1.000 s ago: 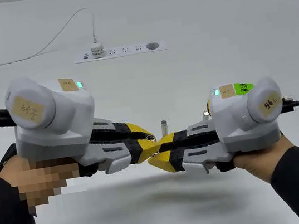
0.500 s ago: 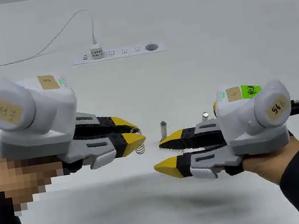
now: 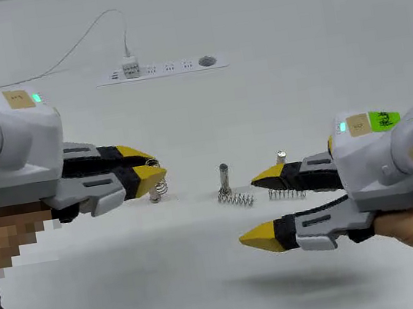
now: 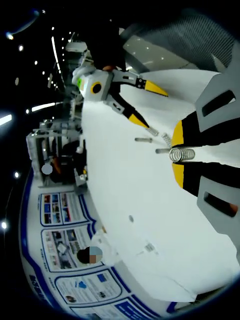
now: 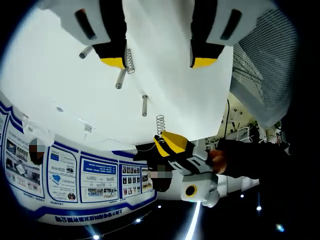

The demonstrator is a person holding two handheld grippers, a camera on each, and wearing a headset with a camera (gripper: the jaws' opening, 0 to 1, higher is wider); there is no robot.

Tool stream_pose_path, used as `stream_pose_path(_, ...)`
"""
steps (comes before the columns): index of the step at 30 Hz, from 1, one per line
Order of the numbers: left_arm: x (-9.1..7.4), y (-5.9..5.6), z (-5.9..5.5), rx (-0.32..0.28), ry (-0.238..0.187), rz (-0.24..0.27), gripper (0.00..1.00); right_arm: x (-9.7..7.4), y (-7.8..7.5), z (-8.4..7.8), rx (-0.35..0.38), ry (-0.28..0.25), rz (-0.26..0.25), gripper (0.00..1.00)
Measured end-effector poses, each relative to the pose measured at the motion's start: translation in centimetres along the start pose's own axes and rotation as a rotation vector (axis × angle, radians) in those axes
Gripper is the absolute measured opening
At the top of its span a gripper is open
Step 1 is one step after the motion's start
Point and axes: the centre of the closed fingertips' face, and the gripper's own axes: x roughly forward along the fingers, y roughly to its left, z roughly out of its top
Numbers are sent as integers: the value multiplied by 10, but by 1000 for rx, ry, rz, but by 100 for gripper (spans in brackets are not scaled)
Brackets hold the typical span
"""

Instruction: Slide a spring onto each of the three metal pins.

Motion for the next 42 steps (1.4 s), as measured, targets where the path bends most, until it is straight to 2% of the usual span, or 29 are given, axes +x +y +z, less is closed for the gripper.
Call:
stream_pose_path(11,-4,26,2,-31,-15,58,10,-36,-22,-9,54,-18,-109,64)
stream_pose_path(16,-1,38,-3,-43,-4,84,10,-51,-36,-21,103,-12,-176,67)
stream_pose_path(22,6,47,-7,-54,7,97,10,-59,-45,-26,128,-18,-215,68)
stream_pose_path(31,18,50,-12,-50,29,93,10,-57,-47,-27,142,-22,-225,67)
stream_pose_path(42,22,48,-19,-52,45,88,10,-56,-46,-27,149,-27,-220,66)
